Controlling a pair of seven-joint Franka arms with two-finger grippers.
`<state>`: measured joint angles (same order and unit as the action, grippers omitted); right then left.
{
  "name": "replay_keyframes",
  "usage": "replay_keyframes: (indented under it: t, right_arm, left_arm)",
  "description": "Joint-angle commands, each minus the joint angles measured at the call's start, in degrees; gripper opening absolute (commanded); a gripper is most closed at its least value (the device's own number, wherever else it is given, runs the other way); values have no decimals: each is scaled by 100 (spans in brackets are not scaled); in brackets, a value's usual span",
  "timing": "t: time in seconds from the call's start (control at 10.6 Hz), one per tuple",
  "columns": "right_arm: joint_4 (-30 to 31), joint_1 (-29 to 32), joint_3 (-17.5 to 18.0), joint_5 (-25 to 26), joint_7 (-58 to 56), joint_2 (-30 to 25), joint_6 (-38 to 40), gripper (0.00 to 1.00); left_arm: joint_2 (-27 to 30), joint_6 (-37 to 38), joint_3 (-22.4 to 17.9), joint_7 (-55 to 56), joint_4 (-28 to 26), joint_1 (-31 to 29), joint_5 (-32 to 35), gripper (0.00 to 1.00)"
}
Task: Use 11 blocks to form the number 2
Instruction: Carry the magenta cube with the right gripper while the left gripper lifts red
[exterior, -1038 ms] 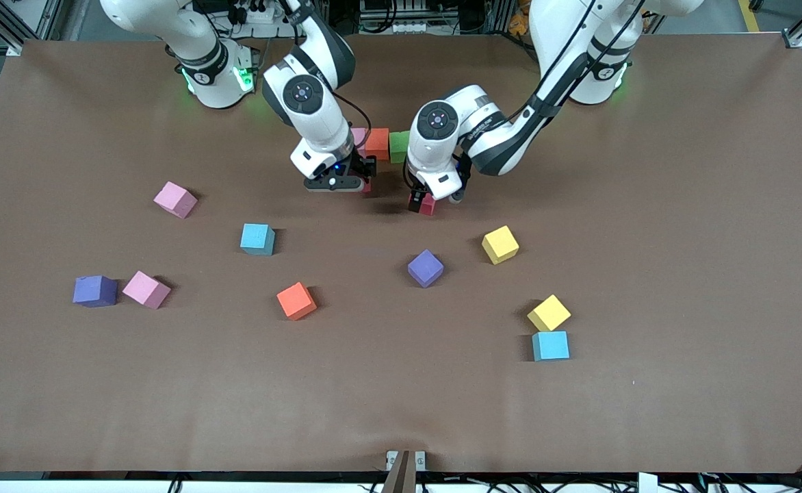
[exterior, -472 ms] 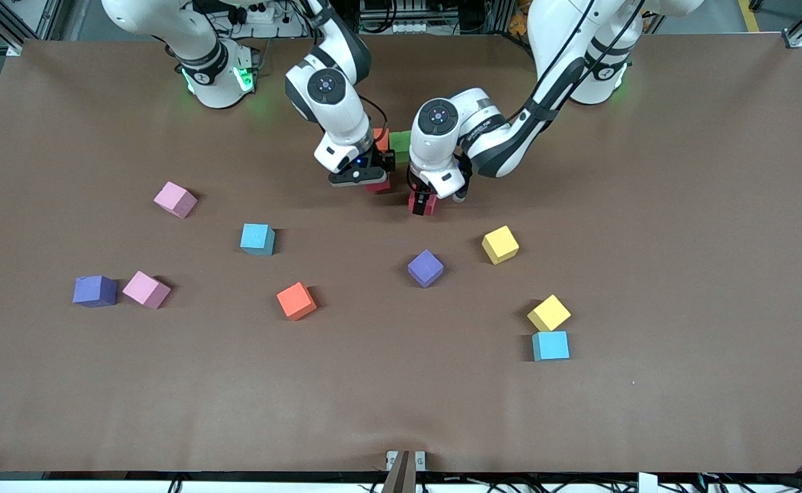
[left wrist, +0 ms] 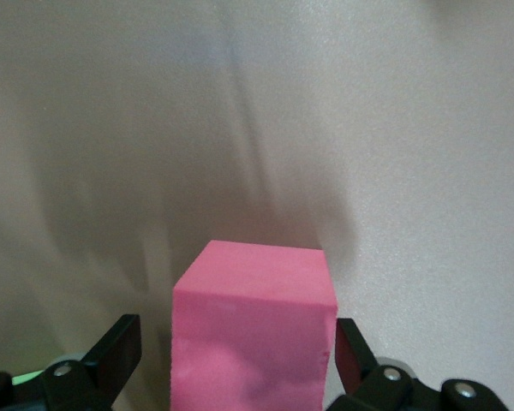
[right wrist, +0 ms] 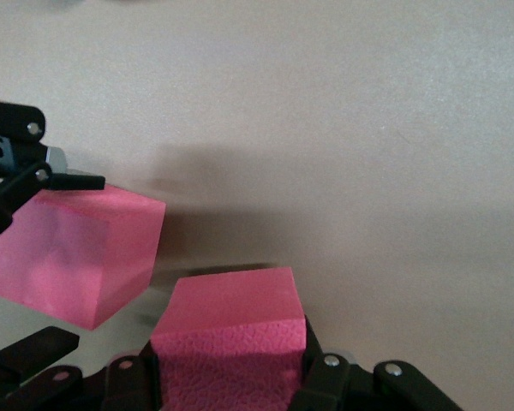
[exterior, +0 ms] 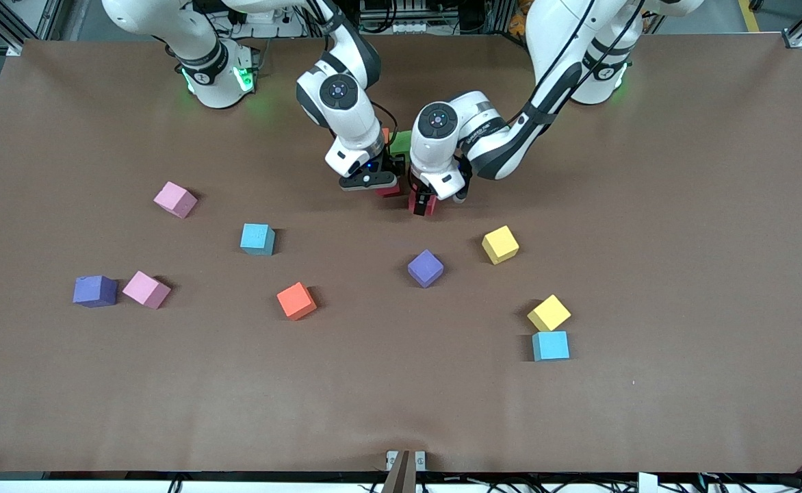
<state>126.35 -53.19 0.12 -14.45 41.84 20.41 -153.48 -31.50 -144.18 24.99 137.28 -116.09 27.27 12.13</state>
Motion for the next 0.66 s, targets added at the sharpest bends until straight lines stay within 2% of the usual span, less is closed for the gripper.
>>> replay_keyframes:
  t: [0.0, 0.09, 0.38, 0.57]
  right_arm:
    - [-58, -130, -39, -76, 359, 60, -33, 33]
    - [-58, -139, -39, -76, 360, 60, -33, 33]
    - [-49, -139, -39, -76, 377, 69, -33, 33]
    - [-49, -148, -39, -76, 377, 60, -33, 33]
  left_arm:
    - [-32, -75, -29, 141, -2, -28, 184, 19]
    - [-32, -75, -29, 133, -1, -20, 193, 0]
    - [134, 65, -38, -112, -1, -37, 237, 0]
    - [249, 337, -29, -787, 95, -273, 255, 0]
